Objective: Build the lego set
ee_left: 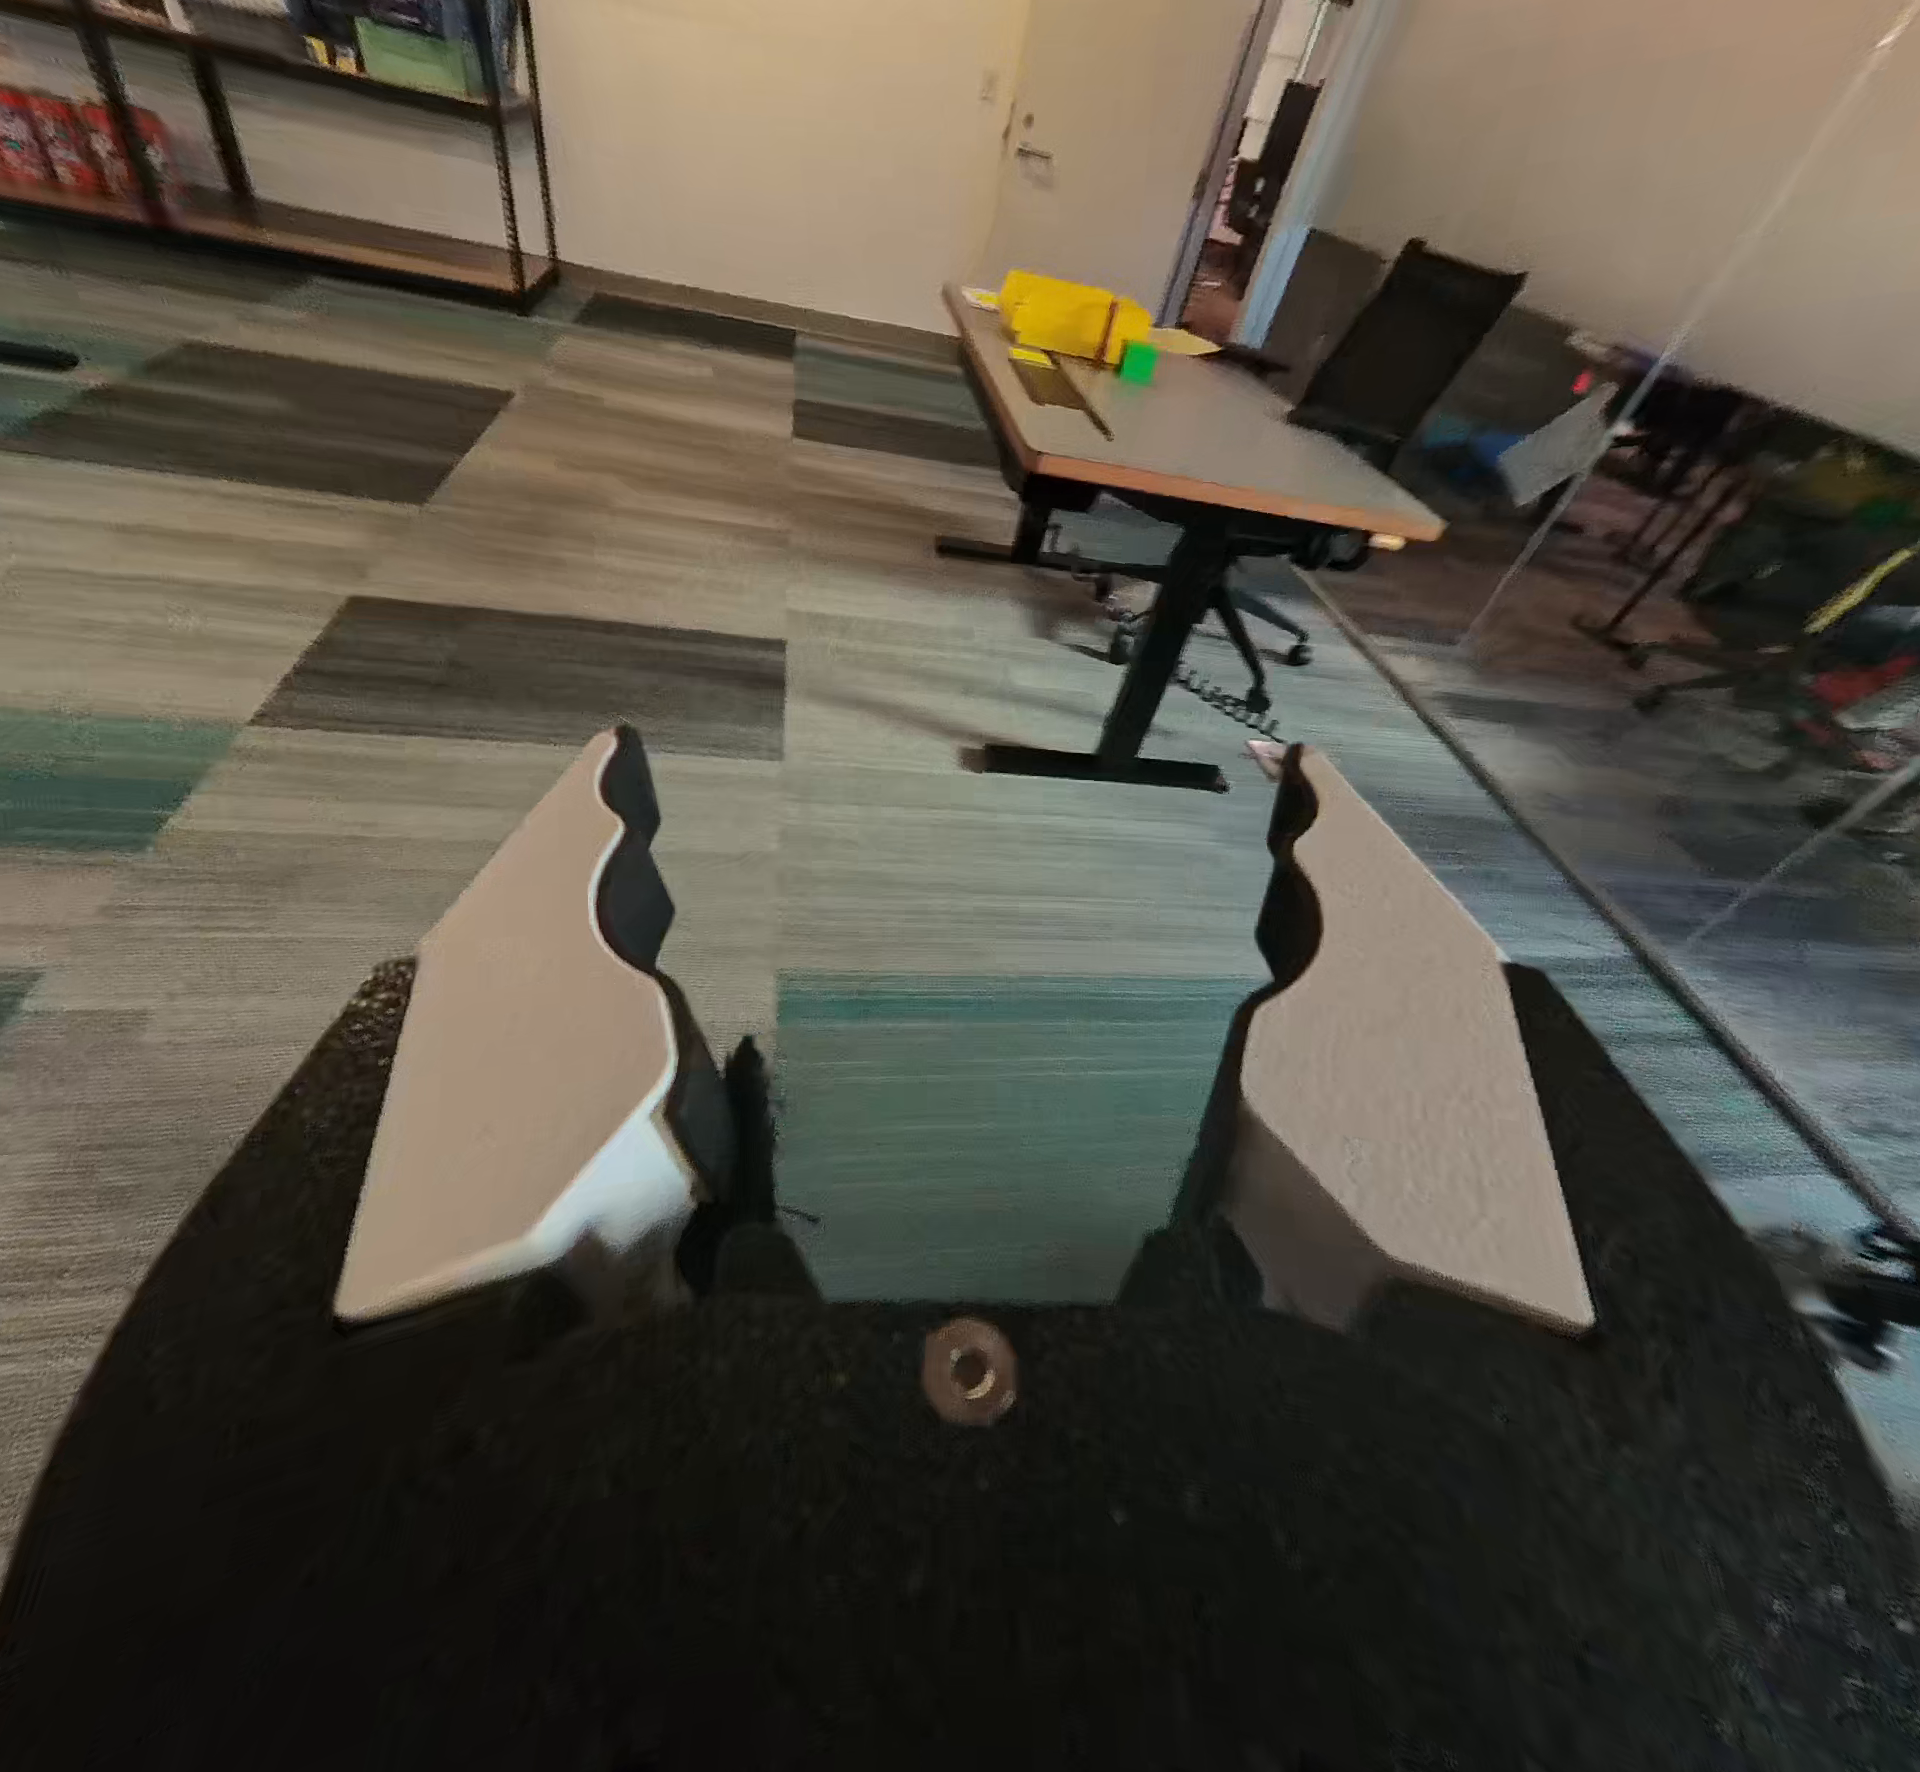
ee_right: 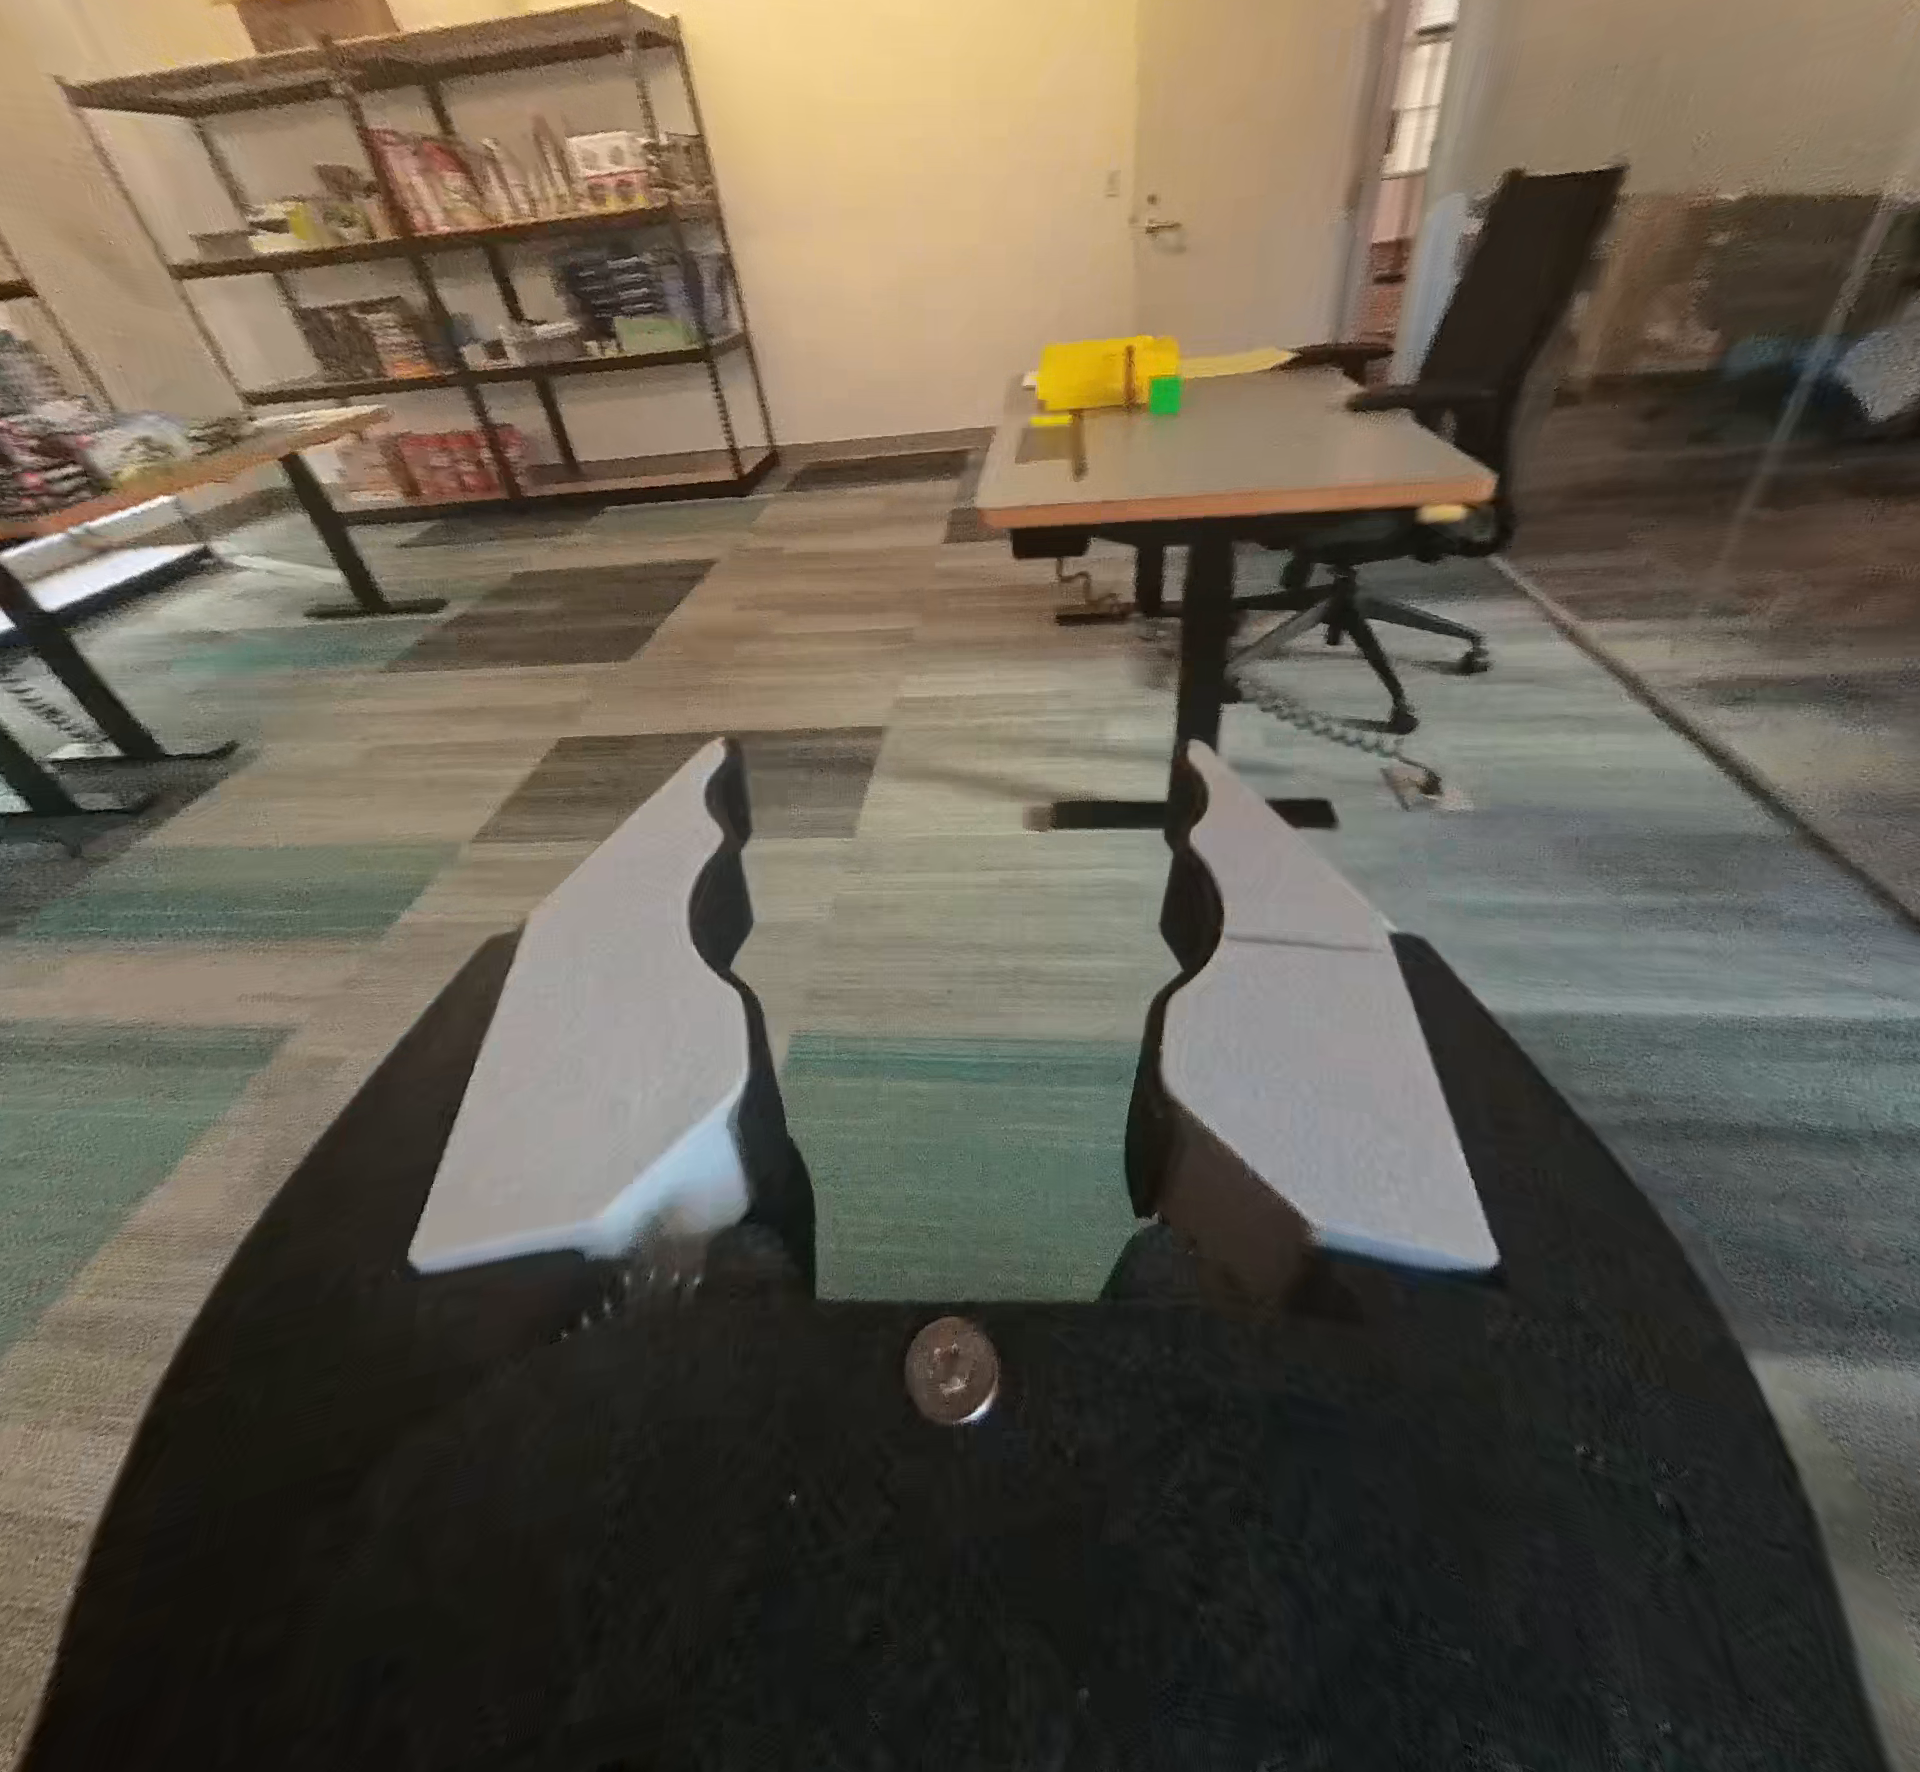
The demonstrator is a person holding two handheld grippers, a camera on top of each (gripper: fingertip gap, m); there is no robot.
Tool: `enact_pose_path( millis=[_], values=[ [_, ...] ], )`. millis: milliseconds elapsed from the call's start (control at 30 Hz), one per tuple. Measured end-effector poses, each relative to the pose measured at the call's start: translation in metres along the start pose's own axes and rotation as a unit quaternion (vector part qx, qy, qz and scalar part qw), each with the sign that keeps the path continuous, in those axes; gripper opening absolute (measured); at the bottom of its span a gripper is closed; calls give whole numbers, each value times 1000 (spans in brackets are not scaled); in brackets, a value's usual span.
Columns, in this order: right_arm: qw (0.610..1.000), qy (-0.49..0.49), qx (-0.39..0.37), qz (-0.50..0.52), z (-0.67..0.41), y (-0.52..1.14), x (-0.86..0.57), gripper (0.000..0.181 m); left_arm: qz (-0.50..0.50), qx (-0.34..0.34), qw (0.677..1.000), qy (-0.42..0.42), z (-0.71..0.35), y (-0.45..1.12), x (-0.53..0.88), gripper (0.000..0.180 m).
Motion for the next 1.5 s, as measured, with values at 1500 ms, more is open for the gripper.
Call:
enact_pose_path(
  millis=[1500],
  values=[
    [995, -54, 84, -7, -48, 1426, -94, 55, -50, -10, 997, 65, -234, 1294, 284, 102]
  ],
)
Point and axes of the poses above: each gripper's, where its closed fingertips meet, y out along the fingers, z out of its underside, x = y × z across the jaws, the point moved 5 cm from there along -y, back along the fingers, and after that the axes turned 1 degree about -z, right-handed, at the moved point
